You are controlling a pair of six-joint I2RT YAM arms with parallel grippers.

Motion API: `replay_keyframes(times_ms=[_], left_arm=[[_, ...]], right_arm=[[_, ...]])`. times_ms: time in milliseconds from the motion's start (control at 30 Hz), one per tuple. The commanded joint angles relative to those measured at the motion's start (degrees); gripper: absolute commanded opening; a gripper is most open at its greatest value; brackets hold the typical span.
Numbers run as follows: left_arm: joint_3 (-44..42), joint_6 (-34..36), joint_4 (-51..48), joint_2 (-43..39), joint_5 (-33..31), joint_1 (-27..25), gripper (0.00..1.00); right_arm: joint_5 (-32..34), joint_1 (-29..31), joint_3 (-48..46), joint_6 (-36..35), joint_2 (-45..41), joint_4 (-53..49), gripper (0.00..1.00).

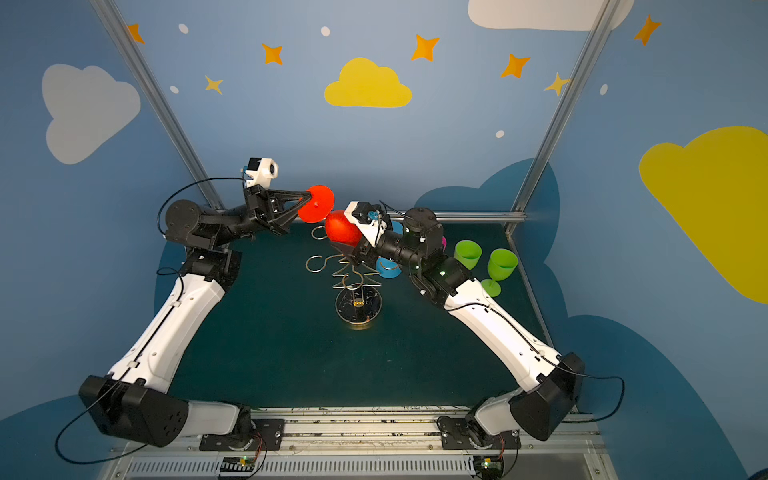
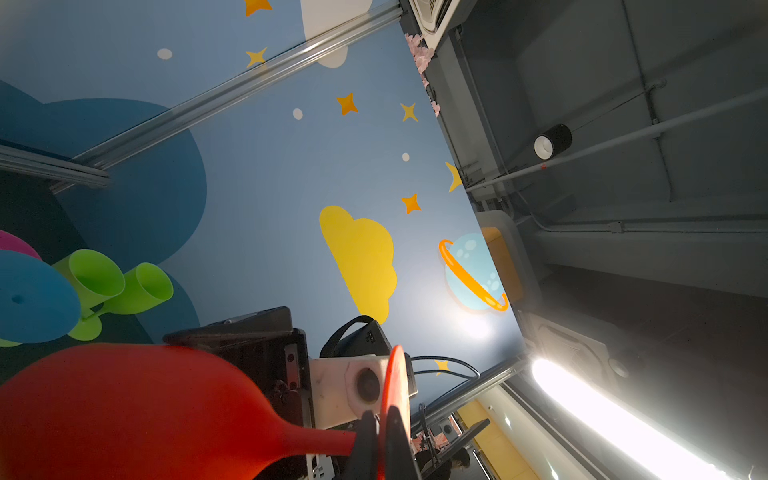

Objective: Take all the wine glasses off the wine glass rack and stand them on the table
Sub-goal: 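Raise the red glass with the left gripper while the right gripper reaches toward its bowl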

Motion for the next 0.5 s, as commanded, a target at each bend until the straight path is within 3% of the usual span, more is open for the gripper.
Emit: replay_keyframes(times_ms=[0,267,467], left_arm=[[-0.28,-0.57,3.09,-0.71,-0.45,-0.44,0.03],[0.00,-2.45,4.88,-1.06,-0.83,-0.88,0.03],[0.00,-3.95,6.87,-0.76,-1.09,-1.06,0.03]], right_arm=[[0.99,0.70,2.10,0.27,0.88,2.10,0.87],[2.09,1.12,2.66,0.52,2.06,0.44,0.86],[2.86,1.47,2.36,0.69,1.55,-0.30,0.72]])
